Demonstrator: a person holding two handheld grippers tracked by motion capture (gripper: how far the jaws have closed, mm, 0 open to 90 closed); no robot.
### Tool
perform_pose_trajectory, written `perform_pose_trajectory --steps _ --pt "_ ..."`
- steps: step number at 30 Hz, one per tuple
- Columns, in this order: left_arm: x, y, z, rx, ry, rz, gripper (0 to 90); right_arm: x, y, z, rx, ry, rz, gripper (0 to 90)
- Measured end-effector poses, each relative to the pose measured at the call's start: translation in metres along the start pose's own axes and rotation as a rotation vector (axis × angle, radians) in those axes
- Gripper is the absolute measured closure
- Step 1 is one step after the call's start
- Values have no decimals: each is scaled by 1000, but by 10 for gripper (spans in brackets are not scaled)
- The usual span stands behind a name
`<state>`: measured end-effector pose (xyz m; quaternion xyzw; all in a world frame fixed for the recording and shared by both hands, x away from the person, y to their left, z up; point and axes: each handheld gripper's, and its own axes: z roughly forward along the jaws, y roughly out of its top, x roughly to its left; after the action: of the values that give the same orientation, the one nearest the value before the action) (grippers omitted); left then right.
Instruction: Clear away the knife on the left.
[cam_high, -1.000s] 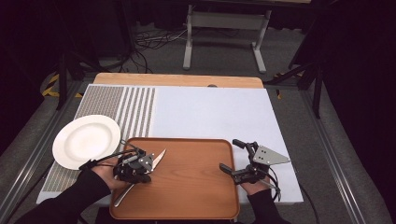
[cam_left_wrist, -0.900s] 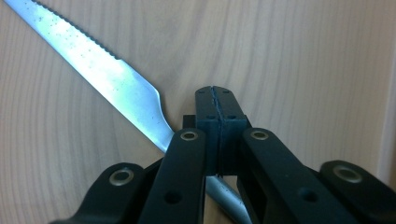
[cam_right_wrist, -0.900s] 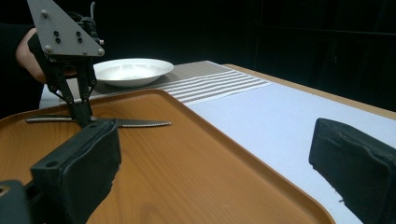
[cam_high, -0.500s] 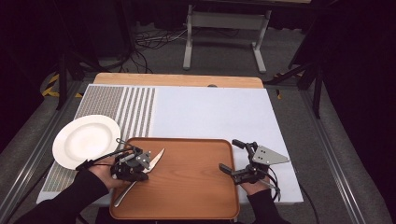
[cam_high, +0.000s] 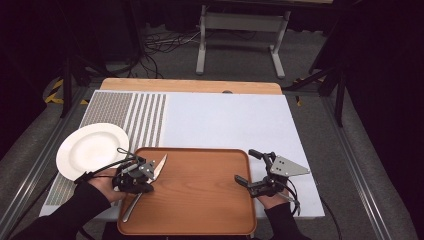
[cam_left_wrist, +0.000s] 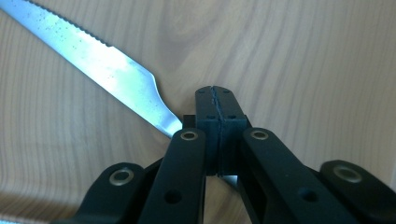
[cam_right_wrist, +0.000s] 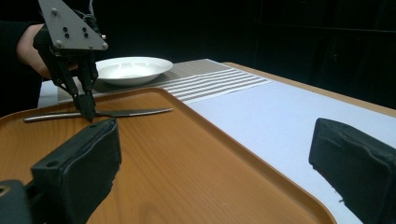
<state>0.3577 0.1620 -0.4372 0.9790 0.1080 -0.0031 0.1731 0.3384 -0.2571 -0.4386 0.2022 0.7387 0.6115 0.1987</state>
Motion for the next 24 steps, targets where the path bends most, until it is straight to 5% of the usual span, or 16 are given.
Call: perform_pose_trajectory --steps 24 --pt "5 -23 -5 -39 2 -59 900 0 0 1 3 -1 -3 27"
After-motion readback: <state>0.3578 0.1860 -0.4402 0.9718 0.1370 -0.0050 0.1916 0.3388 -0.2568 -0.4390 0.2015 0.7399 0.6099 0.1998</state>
